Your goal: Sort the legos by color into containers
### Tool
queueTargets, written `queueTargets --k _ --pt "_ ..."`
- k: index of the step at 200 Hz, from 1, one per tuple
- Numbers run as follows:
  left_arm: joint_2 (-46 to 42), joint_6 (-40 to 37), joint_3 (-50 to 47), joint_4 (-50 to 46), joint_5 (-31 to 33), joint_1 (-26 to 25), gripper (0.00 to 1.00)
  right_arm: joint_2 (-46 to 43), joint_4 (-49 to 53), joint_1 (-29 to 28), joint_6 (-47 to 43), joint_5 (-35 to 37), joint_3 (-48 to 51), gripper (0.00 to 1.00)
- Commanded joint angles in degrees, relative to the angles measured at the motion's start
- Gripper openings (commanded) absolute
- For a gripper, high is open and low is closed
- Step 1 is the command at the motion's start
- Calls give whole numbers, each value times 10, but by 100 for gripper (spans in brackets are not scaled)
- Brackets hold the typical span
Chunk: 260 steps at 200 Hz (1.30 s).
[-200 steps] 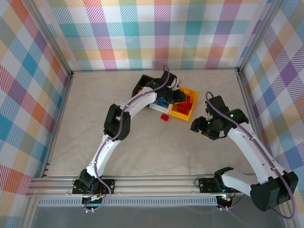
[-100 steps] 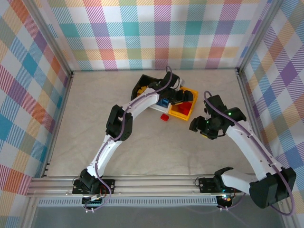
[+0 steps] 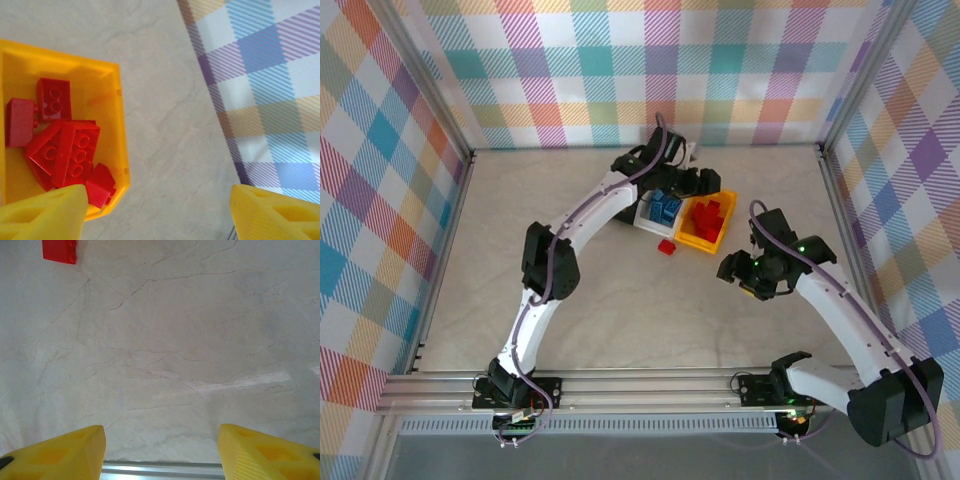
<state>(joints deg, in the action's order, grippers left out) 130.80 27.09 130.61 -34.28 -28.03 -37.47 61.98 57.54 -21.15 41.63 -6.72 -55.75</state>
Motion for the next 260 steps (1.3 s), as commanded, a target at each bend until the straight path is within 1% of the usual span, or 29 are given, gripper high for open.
queueTargets --k 1,34,58,81,107,136,181,192,220,260 --pt "-41 -19 -23 -9 -8 5 75 -14 -20 -6 18 -3 17 61" --pt "-88 -39 -65 -24 -1 12 75 -7 -49 -13 20 -7 38 61" --pt "-133 -52 -113 -35 14 22 76 15 -75 -19 17 -19 49 61" --pt "-185 -70 -178 -46 35 27 76 52 -100 -31 9 -25 48 66" --pt "-251 -76 -269 -44 58 36 76 108 -123 -52 -6 -26 30 69" --pt "-326 -71 -376 -39 88 61 77 184 -127 -72 -38 -13 -22 71" --pt "-417 -38 -534 -26 106 132 78 293 -136 -79 -77 -9 -102 72" --pt "-433 -30 -564 -20 111 144 80 318 -131 -80 -85 -4 -126 72" --pt "-452 -26 -605 -18 107 164 80 373 -125 -82 -99 6 -181 73" --pt "-468 -35 -626 -26 105 188 82 440 -116 -90 -90 13 -248 73"
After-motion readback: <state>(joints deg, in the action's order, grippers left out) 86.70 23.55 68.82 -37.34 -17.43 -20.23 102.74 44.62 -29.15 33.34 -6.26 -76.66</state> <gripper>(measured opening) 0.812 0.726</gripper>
